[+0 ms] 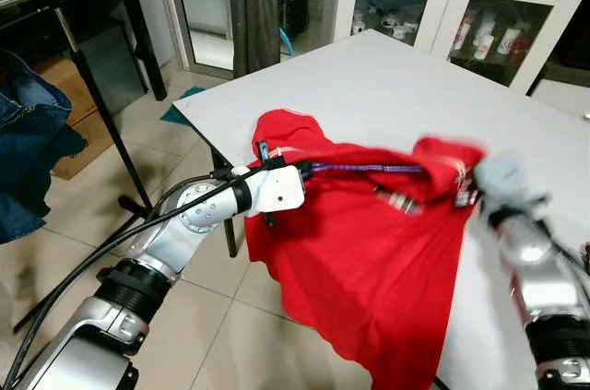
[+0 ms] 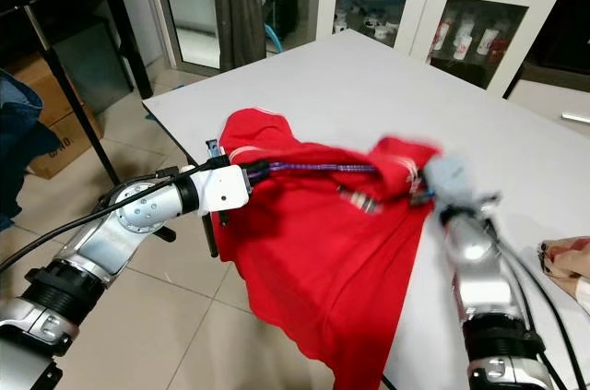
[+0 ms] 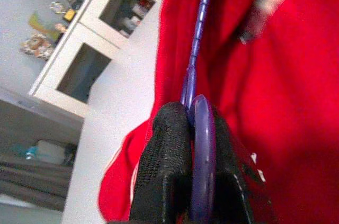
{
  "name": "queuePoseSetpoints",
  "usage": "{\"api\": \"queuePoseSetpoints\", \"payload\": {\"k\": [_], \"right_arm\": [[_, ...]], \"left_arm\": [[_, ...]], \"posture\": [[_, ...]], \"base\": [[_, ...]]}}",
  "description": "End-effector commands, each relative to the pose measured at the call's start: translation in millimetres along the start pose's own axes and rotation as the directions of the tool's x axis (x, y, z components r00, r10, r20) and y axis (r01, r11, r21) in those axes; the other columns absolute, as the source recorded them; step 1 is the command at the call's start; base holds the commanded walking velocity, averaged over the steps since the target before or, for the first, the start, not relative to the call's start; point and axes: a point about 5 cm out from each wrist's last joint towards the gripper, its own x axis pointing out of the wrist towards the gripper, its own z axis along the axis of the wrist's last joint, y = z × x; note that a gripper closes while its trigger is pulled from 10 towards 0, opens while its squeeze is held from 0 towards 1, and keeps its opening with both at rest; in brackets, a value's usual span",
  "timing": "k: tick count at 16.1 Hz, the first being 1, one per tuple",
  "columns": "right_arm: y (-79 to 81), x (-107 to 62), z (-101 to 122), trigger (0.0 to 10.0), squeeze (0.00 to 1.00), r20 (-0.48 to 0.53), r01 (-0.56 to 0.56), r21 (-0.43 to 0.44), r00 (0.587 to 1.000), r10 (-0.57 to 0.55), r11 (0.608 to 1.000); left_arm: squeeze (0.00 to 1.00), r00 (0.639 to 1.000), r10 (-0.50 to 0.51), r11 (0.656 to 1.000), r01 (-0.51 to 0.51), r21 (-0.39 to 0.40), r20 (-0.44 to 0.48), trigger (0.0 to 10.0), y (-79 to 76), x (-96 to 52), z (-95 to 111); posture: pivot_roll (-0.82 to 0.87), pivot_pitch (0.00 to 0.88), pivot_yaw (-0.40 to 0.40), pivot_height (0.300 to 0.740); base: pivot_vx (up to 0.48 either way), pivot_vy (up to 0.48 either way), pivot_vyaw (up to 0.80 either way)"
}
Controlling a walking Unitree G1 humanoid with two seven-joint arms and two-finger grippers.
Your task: Hang hanger
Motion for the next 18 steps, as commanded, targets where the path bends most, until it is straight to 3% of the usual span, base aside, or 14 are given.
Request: {"api": "queuePoseSetpoints", "payload": {"k": [1, 2, 5, 6, 8, 10, 11, 13, 14, 15, 18], "right_arm": [[-15.3, 1.7, 19, 10.0, 0.38, 0.075, 0.065, 0.095, 0.995, -0.072, 0.993], [-9.0, 1.2, 26, 10.0, 0.87, 0.096, 0.008, 0.135, 0.995, -0.021, 0.991], [3.9, -5.1, 31, 10.0, 0.84, 0.119, -0.093, 0.134, 0.99, 0.077, 0.987], [6.4, -9.2, 30, 10.0, 1.0, 0.118, -0.127, 0.164, 0.987, 0.108, 0.978], [10.8, -15.0, 32, 10.0, 1.0, 0.116, -0.183, 0.175, 0.979, 0.165, 0.967], [2.9, -17.5, 42, 10.0, 1.0, 0.163, -0.145, 0.175, 0.98, 0.117, 0.974], [1.3, -19.0, 47, 10.0, 0.0, 0.189, -0.136, 0.178, 0.977, 0.102, 0.975], [14.2, -26.0, 62, 10.0, 0.0, 0.252, -0.179, 0.186, 0.959, 0.129, 0.966], [25.7, -28.7, 64, 10.0, 0.59, 0.251, -0.207, 0.186, 0.955, 0.157, 0.961], [37.7, -31.8, 64, 10.0, 1.0, 0.249, -0.239, 0.201, 0.95, 0.186, 0.95], [62.9, -37.2, 61, 10.0, 1.0, 0.217, -0.285, 0.173, 0.945, 0.246, 0.943]], "left_arm": [[0.0, 0.998, 0.05, 0.999, -0.051, -0.011, -0.032, 10.0, 7.3, 0.5, -3], [0.0, 0.997, 0.071, 0.997, -0.072, -0.019, -0.04, 10.0, 8.6, 2.4, -3], [0.0, 0.99, 0.131, 0.991, -0.132, -0.023, -0.059, 10.0, 12.1, 6.1, -2], [0.0, 0.985, 0.16, 0.987, -0.162, -0.025, -0.067, 10.0, 14.0, 6.5, -2], [0.0, 0.979, 0.186, 0.981, -0.189, -0.029, -0.082, 10.0, 16.1, 6.2, -4], [0.0, 0.976, 0.199, 0.979, -0.202, -0.027, -0.09, 10.0, 17.7, 5.5, -5], [0.0, 0.975, 0.202, 0.978, -0.205, -0.026, -0.091, 10.0, 18.0, 5.5, -5], [0.0, 0.975, 0.205, 0.978, -0.208, -0.024, -0.092, 10.0, 18.1, 7.0, -4], [0.0, 0.975, 0.205, 0.978, -0.208, -0.023, -0.09, 10.0, 18.4, 8.1, -4], [0.0, 0.975, 0.204, 0.978, -0.206, -0.021, -0.085, 10.0, 18.7, 9.4, -2], [0.0, 0.979, 0.19, 0.981, -0.191, -0.014, -0.072, 10.0, 16.4, 10.9, 0]], "posture": [[0.03, 0.032, 0.009, 0.74], [0.03, 0.033, 0.007, 0.74], [0.03, 0.034, 0.002, 0.74], [0.03, 0.035, 0.001, 0.74], [0.03, 0.038, 0.001, 0.74], [0.03, 0.042, 0.003, 0.74], [0.02, 0.043, 0.005, 0.74], [0.02, 0.041, 0.007, 0.74], [0.02, 0.04, 0.008, 0.74], [0.02, 0.038, 0.007, 0.74], [0.02, 0.035, 0.008, 0.74]], "base": [[0.0, 0.0, 0.0], [0.0, 0.0, 0.0], [0.0, 0.0, 0.0], [0.0, 0.0, 0.0], [0.0, 0.0, 0.0], [0.0, 0.0, 0.0], [0.0, 0.0, 0.0], [0.0, 0.0, 0.0], [0.0, 0.0, 0.0], [0.0, 0.0, 0.0], [0.0, 0.0, 0.0]]}}
